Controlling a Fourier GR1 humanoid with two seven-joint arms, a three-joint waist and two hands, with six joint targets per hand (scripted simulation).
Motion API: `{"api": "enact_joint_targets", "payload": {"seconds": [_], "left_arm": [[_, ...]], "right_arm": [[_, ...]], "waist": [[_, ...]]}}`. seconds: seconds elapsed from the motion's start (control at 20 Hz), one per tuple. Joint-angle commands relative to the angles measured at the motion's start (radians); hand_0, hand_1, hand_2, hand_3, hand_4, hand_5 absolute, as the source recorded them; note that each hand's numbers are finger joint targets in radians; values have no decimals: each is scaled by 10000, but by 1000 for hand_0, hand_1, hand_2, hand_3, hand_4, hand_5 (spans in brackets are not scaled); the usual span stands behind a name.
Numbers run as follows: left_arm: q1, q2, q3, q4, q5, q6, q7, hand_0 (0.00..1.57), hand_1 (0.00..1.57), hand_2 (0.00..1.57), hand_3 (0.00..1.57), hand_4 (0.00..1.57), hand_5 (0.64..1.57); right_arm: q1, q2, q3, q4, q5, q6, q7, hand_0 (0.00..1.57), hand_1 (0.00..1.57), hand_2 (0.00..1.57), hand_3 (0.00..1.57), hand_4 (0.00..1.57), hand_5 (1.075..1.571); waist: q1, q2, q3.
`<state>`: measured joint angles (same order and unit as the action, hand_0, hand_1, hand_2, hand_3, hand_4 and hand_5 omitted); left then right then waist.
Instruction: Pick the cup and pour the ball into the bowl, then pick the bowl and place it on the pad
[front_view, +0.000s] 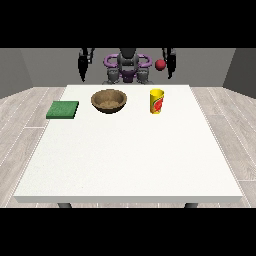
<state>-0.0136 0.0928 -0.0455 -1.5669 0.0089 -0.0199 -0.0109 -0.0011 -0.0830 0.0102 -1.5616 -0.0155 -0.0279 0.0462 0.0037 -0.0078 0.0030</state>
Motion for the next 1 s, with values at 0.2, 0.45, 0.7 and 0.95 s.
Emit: {"api": "enact_joint_targets", "payload": {"seconds": [0.2, 0.45, 0.7, 0.95], "left_arm": [[-176, 450, 160, -984, 56, -36, 914, 0, 0, 0, 0, 0, 1524], [1472, -897, -1380, -2263, 1961, 407, 533, 0, 0, 0, 0, 0, 1536], [1303, -919, -1558, -3509, 812, 752, 527, 0, 0, 0, 0, 0, 1490], [159, -369, -370, -2171, 717, 336, -706, 0, 0, 0, 0, 0, 1402]], "right_arm": [[-151, -468, -145, -978, -43, 43, 890, 0, 0, 0, 0, 0, 1568], [720, 125, -679, -722, -683, -116, -353, 0, 0, 0, 0, 0, 1566], [71, -117, -1300, -565, -1124, 232, -1141, 0, 0, 0, 0, 0, 1566], [-502, -108, -861, -550, -928, 555, -1392, 0, 0, 0, 0, 0, 1563]], "waist": [[2, -2571, -24], [631, -2822, -28], [630, -1162, -28], [152, -38, -30]]}}
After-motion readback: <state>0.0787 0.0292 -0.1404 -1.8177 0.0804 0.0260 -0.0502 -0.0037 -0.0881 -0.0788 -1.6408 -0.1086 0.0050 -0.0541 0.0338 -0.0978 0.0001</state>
